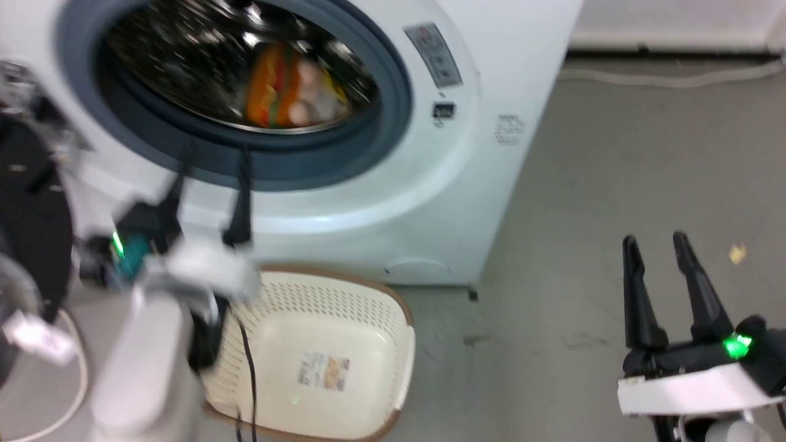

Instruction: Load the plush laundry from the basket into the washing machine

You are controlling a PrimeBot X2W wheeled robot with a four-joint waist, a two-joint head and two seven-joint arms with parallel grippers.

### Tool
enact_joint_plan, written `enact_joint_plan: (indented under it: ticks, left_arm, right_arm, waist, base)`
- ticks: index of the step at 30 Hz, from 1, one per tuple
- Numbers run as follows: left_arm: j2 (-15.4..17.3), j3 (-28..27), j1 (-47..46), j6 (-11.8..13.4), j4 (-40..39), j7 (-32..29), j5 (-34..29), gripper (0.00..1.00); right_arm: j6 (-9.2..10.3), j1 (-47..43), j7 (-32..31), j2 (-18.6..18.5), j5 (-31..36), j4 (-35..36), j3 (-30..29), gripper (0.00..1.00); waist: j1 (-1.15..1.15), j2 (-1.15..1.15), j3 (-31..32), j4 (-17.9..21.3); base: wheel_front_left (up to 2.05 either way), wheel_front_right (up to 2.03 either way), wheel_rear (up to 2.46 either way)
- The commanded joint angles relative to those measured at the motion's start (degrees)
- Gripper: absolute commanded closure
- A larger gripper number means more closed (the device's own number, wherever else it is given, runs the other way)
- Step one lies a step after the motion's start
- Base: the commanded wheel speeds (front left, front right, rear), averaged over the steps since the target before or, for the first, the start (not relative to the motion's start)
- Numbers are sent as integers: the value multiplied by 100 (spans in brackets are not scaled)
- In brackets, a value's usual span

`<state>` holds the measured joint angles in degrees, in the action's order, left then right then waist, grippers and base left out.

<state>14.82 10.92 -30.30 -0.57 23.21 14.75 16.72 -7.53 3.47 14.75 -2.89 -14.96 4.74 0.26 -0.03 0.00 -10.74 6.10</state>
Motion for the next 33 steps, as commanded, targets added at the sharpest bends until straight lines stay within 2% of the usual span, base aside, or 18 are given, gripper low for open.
enact_joint_plan:
  ticks: [1,4,9,14,15,23,33]
  left_arm:
    - [-74,-20,424,68,-193,23,-55,0]
    - [-194,-117,1109,241,-644,24,-136,0]
    - [-294,-148,2018,395,-1048,24,-275,0]
    - [-315,-98,2539,394,-1080,24,-303,0]
    - [-339,-87,2719,473,-1047,24,-356,0]
    - [-483,-130,3055,640,-1294,24,-467,0]
    - [-563,-117,3107,589,-1264,25,-521,0]
  right_arm:
    - [4,-149,25,2,52,4,9,0]
    - [4,-336,25,2,97,-8,11,0]
    - [4,-589,25,2,80,-19,13,0]
    - [4,-761,25,2,57,-81,15,0]
    - [4,-829,25,2,42,-158,45,0]
    - [4,-962,25,2,63,-389,72,0]
    - [4,-916,25,2,846,-496,16,0]
  waist:
    - [3,0,458,-358]
    - [3,0,624,-453]
    - [3,0,794,-536]
    - [3,0,870,-561]
    - [3,0,915,-550]
    - [3,0,969,-593]
    - [3,0,1010,-607]
  base:
    - [0,0,0]
    - [0,0,0]
    - [0,0,0]
    - [0,0,0]
    - [0,0,0]
    - [0,0,0]
    - [0,0,0]
